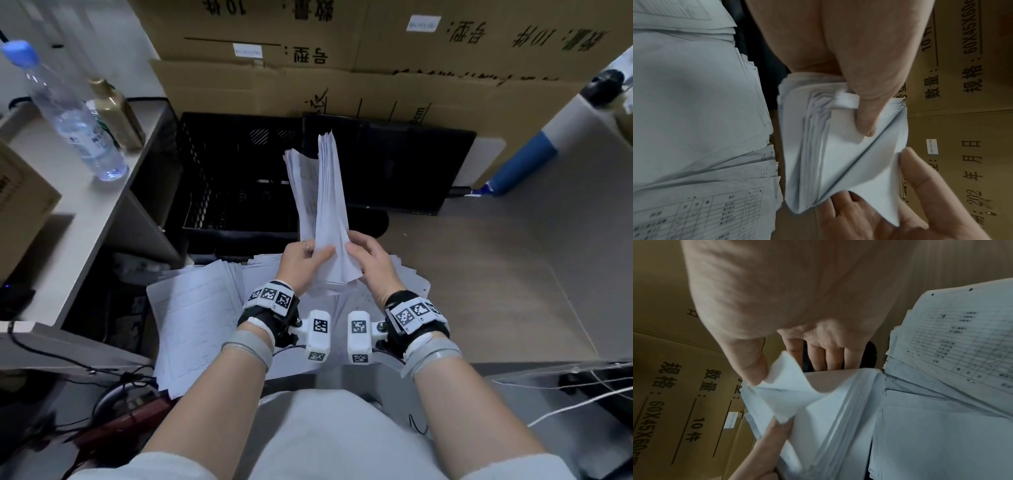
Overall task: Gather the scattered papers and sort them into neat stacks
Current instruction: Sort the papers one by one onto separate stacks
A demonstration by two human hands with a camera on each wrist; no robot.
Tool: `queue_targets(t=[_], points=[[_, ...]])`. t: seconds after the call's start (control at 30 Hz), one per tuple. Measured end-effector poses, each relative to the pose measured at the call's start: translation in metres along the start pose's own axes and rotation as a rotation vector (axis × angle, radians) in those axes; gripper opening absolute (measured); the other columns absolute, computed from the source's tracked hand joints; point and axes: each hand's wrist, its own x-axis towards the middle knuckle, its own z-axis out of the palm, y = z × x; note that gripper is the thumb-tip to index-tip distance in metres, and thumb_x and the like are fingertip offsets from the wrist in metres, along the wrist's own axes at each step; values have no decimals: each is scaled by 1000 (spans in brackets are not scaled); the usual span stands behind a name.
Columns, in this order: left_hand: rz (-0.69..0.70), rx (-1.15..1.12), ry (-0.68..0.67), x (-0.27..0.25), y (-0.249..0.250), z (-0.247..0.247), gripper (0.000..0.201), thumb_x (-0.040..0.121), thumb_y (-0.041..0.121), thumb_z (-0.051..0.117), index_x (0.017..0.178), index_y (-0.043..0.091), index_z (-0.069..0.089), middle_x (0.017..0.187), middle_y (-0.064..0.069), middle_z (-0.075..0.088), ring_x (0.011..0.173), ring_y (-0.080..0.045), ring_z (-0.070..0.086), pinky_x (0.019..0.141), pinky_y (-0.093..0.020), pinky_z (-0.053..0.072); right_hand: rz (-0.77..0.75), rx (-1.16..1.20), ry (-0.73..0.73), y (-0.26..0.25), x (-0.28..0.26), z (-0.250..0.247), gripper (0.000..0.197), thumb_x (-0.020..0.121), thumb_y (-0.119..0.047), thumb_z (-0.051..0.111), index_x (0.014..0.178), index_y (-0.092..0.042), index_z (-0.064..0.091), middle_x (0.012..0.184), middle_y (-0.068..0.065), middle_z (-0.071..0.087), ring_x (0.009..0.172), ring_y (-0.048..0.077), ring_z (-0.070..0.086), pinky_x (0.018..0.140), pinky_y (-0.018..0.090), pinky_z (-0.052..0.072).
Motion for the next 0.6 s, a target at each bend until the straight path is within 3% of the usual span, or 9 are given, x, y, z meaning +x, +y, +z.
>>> queue_targets(t=[0.13,0.2,0.27,0.33,0.37,0.47,0.53,0.6], points=[[11,-5,-12,-5,5,-4,12,97,12,66,92,5,74,91,-11,75,82,-19,70,83,-40,58,-46,-126,9,0,-3,5,40,93,-13,62,132,-16,54,112,-8,67,98,5,66,73,17,53],[23,-3,-19,-4,5,-6,20,99,17,63,94,3,75,93,-14,75,82,-20,69,82,-40,57,-85,-214,-6,1,-4,7,50,88,-6,66,134,-18,51,112,-12,65,99,-2,64,77,15,52],[10,-2,-33,-4,6,-8,44,97,39,62,89,-4,69,83,-13,69,75,-21,63,72,-40,53,-105,-262,-2,2,-4,9,54,85,-7,70,134,-20,50,115,-10,64,102,0,64,84,19,53],[-20,20,-36,-3,6,-12,63,85,62,63,79,-1,60,76,-11,54,68,-21,51,64,-37,42,-122,-307,13,3,-3,13,54,84,-13,73,132,-21,50,116,-8,64,103,4,63,84,20,51],[-7,31,-38,-3,6,-13,61,84,62,64,79,2,58,74,-13,53,68,-20,50,63,-38,42,-122,-328,22,3,-2,15,53,84,-14,73,131,-21,51,115,-7,64,103,6,63,83,21,51],[30,62,-6,1,1,-19,37,93,36,69,84,0,69,80,-13,70,73,-21,62,72,-45,55,-87,-281,83,4,3,17,32,90,-15,67,122,-18,59,111,-3,68,101,13,66,85,28,54],[55,92,71,4,-4,-29,35,93,31,69,70,5,61,67,-4,59,64,-18,53,65,-38,48,-39,-226,212,6,5,13,13,94,-18,61,107,-17,65,103,0,71,97,19,67,88,33,54],[52,87,131,8,-8,-38,40,94,32,69,68,6,54,64,1,49,61,-14,45,64,-32,39,1,-227,330,13,7,6,12,96,-22,59,94,-14,67,94,2,70,89,22,65,82,32,53]])
